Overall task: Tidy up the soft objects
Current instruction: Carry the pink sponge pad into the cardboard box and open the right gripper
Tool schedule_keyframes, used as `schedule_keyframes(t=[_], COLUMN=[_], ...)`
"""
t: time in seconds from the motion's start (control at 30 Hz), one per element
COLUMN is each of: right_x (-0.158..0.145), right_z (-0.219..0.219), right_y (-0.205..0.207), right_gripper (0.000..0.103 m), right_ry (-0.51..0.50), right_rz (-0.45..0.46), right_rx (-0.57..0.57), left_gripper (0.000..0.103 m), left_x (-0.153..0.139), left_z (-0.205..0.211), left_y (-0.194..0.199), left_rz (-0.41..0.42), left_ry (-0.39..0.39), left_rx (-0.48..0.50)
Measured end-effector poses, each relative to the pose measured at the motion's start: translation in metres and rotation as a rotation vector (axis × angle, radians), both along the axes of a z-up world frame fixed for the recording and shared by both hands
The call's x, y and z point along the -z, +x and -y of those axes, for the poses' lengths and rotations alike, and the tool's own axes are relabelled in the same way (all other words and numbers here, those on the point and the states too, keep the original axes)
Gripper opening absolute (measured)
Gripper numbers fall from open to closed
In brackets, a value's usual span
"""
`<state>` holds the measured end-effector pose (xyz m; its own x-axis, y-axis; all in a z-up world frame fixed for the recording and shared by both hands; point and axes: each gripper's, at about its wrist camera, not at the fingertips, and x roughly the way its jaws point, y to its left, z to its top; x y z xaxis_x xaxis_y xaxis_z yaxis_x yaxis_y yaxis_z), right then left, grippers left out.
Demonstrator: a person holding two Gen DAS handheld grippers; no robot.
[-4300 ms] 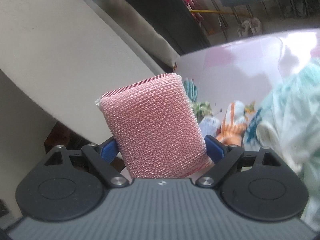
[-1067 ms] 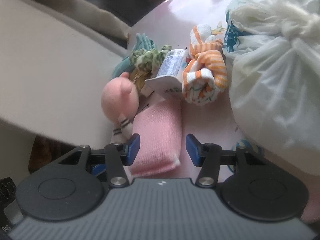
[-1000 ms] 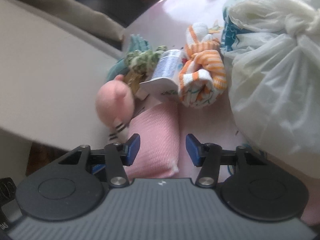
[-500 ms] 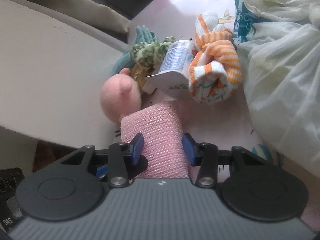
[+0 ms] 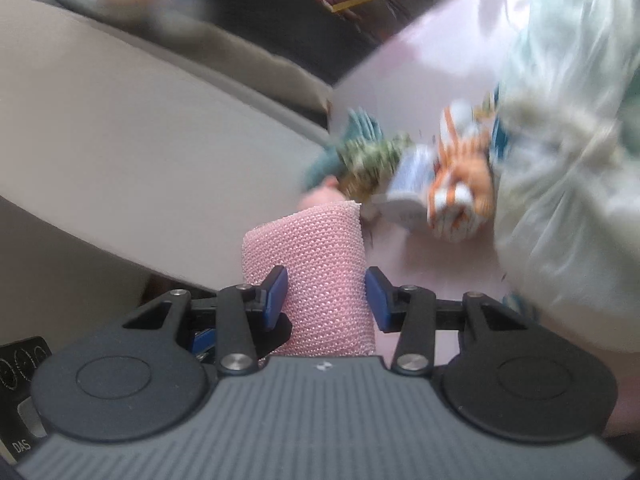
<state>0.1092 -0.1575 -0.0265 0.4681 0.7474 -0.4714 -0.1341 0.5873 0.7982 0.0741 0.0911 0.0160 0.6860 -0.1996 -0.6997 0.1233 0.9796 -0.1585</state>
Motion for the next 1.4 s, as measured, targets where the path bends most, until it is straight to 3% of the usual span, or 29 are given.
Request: schedule_keyframes(t=[0.2,0.43,0.63,0.8,0.97,1.13,1.23,1.4], right_x=[-0.040,-0.067,-0.057,-0.037,-0.023,-0.011,0.002,0.009], right_z=[0.077,0.198,0.301,0.370,0.413,0.432,0.444,0.453], right_y=[0.001,0.016,0.048,0.085,0.131,0.168,0.173,0.156], right_gripper=[0.042,0.042,0.043,0.043,0.043,0.043,0.043,0.043], right_ry=[-0.001,-0.044,-0.084,-0.132,-0.217,-0.434,-0.447,-0.436], right_rz=[0.063,0.073,0.025,0.002,0.040,0.121,0.112,0.109], right_rx=[0.085,0.228,0.347,0.421,0.468,0.500,0.519,0.520], left_gripper=[0.049,0.050,0.050,0.050,0.054,0.071,0.071,0.071], left_x=[-0.031,-0.047,-0.033,-0.013,0.004,0.036,0.054,0.050], left_z=[0.064,0.180,0.283,0.353,0.407,0.446,0.457,0.451], left_y=[0.016,0.064,0.123,0.177,0.221,0.245,0.248,0.238], left_rz=[0.078,0.106,0.043,-0.001,0.000,-0.018,-0.054,-0.054], left_ry=[0.006,0.015,-0.008,-0.003,-0.004,0.059,0.124,0.123], left_rx=[0.118,0.323,0.449,0.499,0.507,0.495,0.497,0.509])
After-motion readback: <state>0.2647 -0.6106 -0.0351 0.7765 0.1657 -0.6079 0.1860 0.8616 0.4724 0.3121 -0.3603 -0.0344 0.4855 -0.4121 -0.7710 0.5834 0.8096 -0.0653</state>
